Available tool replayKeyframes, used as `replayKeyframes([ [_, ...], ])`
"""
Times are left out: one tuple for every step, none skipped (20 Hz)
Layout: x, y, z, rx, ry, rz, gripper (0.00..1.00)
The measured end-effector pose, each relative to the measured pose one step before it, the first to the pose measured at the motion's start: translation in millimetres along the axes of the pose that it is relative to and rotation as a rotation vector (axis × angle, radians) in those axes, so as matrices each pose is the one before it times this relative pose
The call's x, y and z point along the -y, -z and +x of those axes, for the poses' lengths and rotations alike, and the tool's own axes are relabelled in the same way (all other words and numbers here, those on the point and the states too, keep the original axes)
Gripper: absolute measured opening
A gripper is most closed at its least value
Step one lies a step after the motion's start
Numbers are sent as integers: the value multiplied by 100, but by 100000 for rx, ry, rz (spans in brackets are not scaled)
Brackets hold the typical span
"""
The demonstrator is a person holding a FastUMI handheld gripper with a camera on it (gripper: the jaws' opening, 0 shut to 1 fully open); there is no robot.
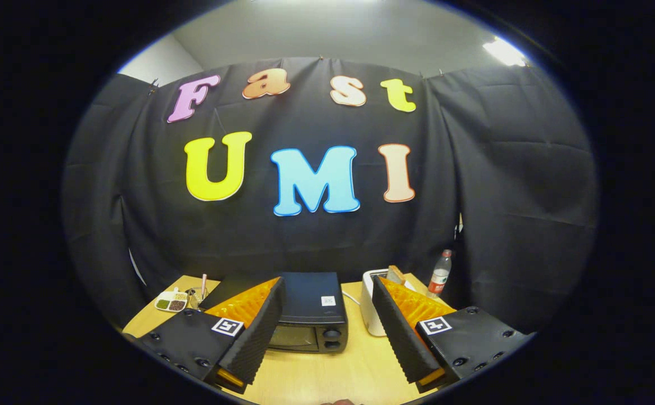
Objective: Open the toaster oven, put the food inside, and close the toaster oven door.
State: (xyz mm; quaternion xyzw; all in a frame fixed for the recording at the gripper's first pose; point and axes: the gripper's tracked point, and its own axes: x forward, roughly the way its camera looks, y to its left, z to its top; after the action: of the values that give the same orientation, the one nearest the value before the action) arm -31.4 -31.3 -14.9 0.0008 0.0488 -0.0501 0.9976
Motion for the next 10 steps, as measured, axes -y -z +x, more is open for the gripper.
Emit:
replayKeyframes([
  [1162,-401,-802,1592,1786,-593,98],
  [1104,-119,-983,1610,1268,-1526,97],
  [1035,-62,-866,575,1531,-1267,97],
  [740,278,-629,188,1023,-765,97],
  [425,204,-581,-539,864,272,97],
  [207,358,-242,-784,715,1069,97],
  [124,209,-87,-928,428,1306,97],
  [-182,141,-62,-1023,-167,1381,97],
  [-431,-35,73,-144,-1175,476,97],
  [-401,231,271,-37,-864,-585,97],
])
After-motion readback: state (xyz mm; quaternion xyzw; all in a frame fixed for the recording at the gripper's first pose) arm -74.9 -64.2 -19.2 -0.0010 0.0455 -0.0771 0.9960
